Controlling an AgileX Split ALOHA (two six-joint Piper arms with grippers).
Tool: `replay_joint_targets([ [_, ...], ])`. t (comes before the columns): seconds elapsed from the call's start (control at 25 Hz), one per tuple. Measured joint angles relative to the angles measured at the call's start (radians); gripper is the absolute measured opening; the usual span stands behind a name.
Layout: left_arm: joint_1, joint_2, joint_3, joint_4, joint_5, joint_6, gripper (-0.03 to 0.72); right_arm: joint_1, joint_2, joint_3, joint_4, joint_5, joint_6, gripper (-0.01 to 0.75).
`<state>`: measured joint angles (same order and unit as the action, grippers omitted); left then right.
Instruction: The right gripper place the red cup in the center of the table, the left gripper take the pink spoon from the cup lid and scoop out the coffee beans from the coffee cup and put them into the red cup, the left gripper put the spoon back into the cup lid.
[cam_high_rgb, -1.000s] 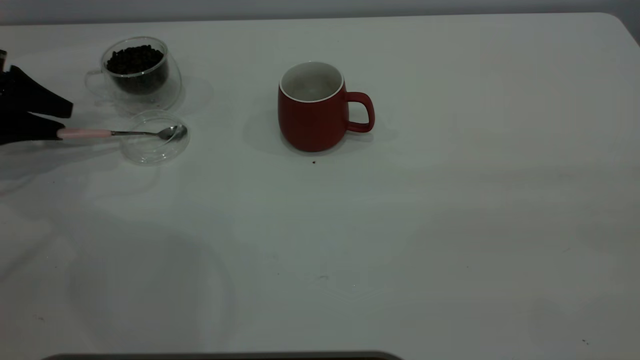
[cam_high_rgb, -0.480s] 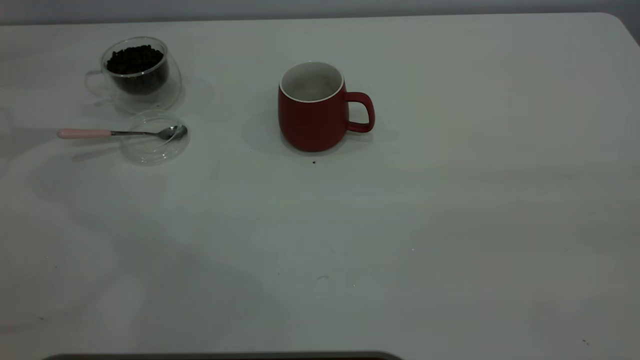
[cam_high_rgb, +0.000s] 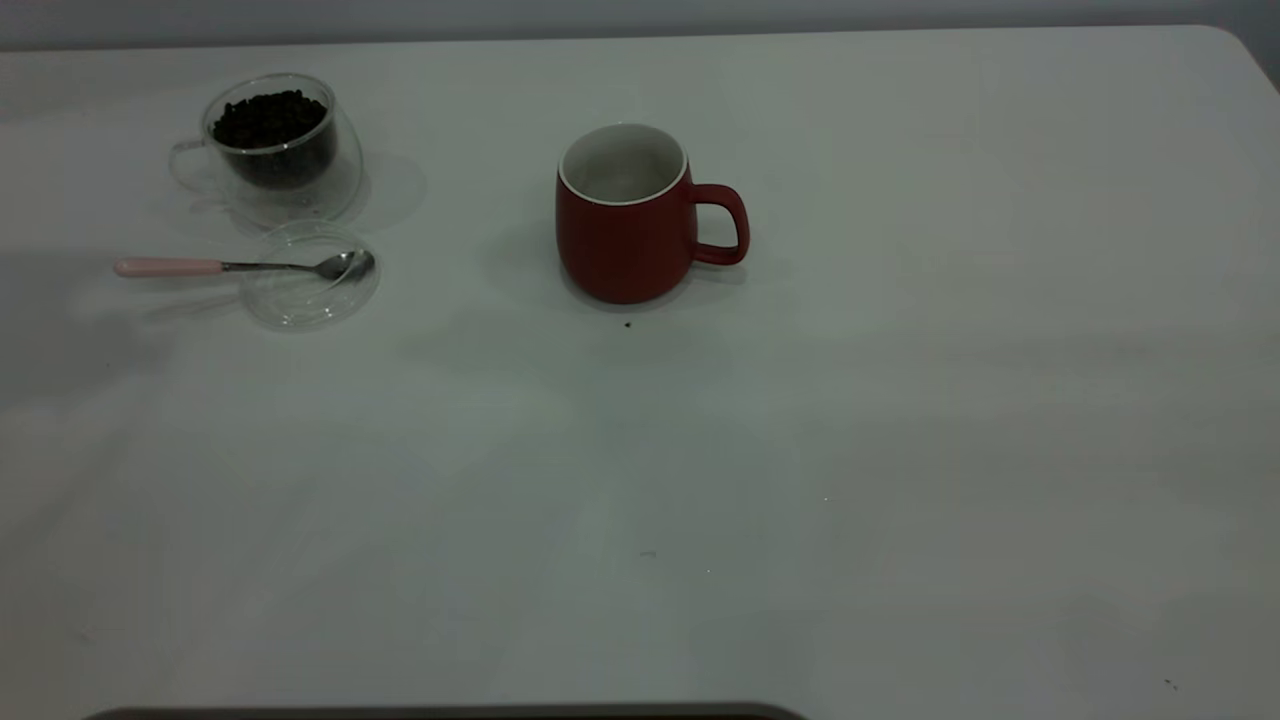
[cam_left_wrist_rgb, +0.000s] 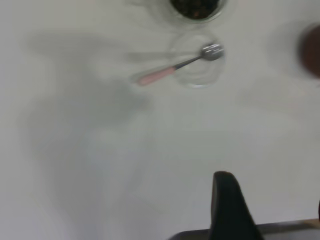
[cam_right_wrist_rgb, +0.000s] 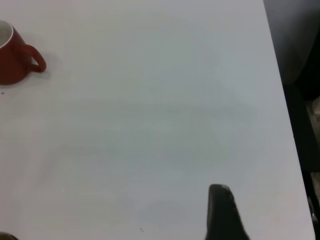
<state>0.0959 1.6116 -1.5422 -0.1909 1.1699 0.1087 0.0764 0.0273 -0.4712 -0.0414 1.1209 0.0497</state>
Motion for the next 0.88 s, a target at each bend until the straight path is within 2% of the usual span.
replay_joint_targets([
  [0.12, -0.148, -0.113, 0.061, 0.132, 0.000, -0.083, 0.480, 0.000, 0.000, 0.000, 0.000, 0.000, 0.000, 0.486],
  [0.2, -0.223, -0.186, 0.127, 0.167, 0.000, -0.125, 0.480, 0.000, 0.000, 0.000, 0.000, 0.000, 0.000, 0.486],
  [0.36, -0.314, -0.316, 0.332, 0.191, 0.000, -0.178, 0.480, 0.000, 0.000, 0.000, 0.000, 0.000, 0.000, 0.486],
  [0.68, -0.342, -0.585, 0.799, 0.201, -0.003, -0.201, 0.480, 0.000, 0.000, 0.000, 0.000, 0.000, 0.000, 0.486],
  [0.88, -0.342, -0.791, 0.988, 0.201, -0.029, -0.145, 0.480, 0.000, 0.000, 0.000, 0.000, 0.000, 0.000, 0.486],
])
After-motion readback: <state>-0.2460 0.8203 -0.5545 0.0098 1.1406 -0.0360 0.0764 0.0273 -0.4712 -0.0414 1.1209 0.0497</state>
